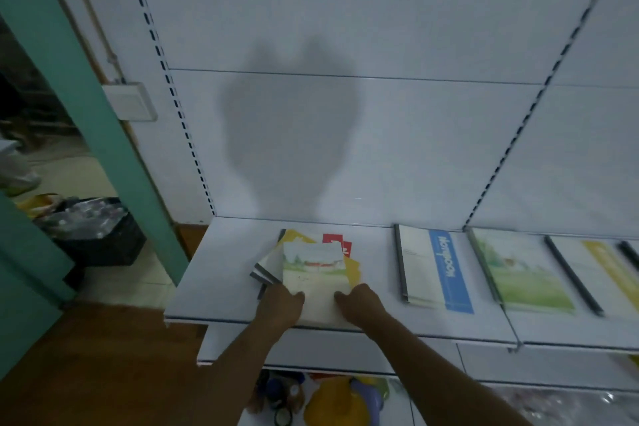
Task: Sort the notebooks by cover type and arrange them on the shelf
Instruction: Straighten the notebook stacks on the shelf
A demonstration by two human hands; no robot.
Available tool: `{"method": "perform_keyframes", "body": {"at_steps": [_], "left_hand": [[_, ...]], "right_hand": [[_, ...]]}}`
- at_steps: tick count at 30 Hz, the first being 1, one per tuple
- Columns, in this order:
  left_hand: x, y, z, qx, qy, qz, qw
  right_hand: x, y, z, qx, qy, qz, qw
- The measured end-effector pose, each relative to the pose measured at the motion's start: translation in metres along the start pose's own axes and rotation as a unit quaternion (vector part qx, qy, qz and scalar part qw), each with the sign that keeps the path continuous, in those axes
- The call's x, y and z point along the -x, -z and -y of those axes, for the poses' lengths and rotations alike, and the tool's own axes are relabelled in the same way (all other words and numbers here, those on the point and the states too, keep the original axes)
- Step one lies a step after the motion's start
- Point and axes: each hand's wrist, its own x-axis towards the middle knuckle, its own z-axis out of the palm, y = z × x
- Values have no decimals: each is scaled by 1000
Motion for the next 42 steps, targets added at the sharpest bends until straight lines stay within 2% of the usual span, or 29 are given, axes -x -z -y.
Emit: {"method": "perform_keyframes", "body": {"at_steps": [4,7,10,13,16,21,26,32,35,42], "left_hand": [[5,-3,-12,90,6,3,996],[16,-8,-31,95,-18,-7,995],[24,-24,-55,65,-82,-34,994],[32,-53,-90,125,-113,13,986],[46,-94,-127,134,-144,35,980],[61,-171,-168,103,-150,83,980],[64,-232,-190,16,-184,115,976],[47,-275,-219,-98,-222,189,952],[34,-295,-229,-116,-230,226,940],[-3,-323,-241,-164,-235,206,936]], "right_hand": [[6,9,-4,-89,6,13,996],[9,33,-5,-155,4,0,988],[9,63,-15,-167,29,-52,984],[11,98,-36,-189,36,-106,976],[14,137,-69,-183,25,-158,970],[12,196,-142,-227,5,-194,955],[7,232,-194,-220,-30,-235,947],[-1,272,-236,-188,-52,-269,943],[-10,287,-250,-162,-56,-264,949],[-49,297,-257,-88,-73,-239,964]]}}
